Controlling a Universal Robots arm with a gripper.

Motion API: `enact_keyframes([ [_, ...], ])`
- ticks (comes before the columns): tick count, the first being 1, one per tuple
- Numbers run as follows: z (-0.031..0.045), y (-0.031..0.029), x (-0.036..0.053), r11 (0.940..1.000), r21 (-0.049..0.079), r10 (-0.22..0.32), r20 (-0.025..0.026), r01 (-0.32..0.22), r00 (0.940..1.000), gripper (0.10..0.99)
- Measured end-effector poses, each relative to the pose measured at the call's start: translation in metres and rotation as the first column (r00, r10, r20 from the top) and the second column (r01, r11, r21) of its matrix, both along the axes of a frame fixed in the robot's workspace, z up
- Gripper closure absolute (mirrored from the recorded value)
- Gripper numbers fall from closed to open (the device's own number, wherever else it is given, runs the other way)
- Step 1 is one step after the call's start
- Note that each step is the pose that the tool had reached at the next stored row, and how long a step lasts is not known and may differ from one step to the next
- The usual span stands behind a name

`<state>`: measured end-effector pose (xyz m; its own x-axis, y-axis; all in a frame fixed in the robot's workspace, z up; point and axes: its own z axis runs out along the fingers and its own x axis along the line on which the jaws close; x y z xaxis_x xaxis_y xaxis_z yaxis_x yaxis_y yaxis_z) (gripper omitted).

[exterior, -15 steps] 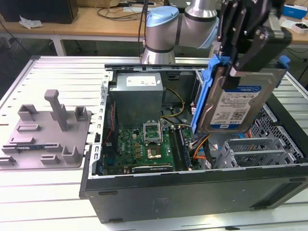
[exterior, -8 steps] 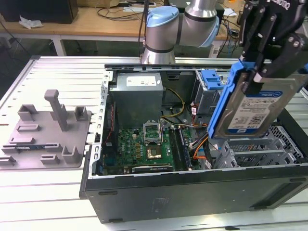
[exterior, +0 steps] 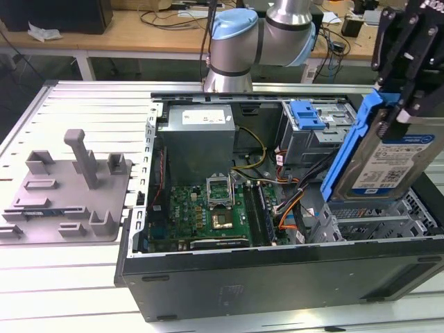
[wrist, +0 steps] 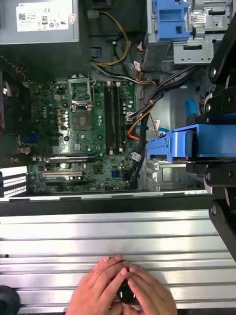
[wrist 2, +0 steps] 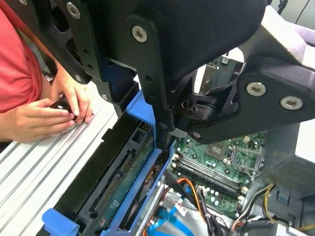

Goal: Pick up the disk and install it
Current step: 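Insert the disk into the insertion slot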

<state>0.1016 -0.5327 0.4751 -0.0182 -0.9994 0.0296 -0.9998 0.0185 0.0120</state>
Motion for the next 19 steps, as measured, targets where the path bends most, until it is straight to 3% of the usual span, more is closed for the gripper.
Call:
enact_keyframes([
  [3,-0.0008,-0.0004,0.0108,1.0,0.0,0.005,0.0001,-0.005,1.0,0.722],
  [7,-0.0016,-0.0009,0.0148,1.0,0.0,0.006,0.0,-0.006,1.0,0.722],
  [19,-0.0021,-0.001,0.0128,1.0,0.0,0.008,0.0,-0.008,1.0,0.722],
])
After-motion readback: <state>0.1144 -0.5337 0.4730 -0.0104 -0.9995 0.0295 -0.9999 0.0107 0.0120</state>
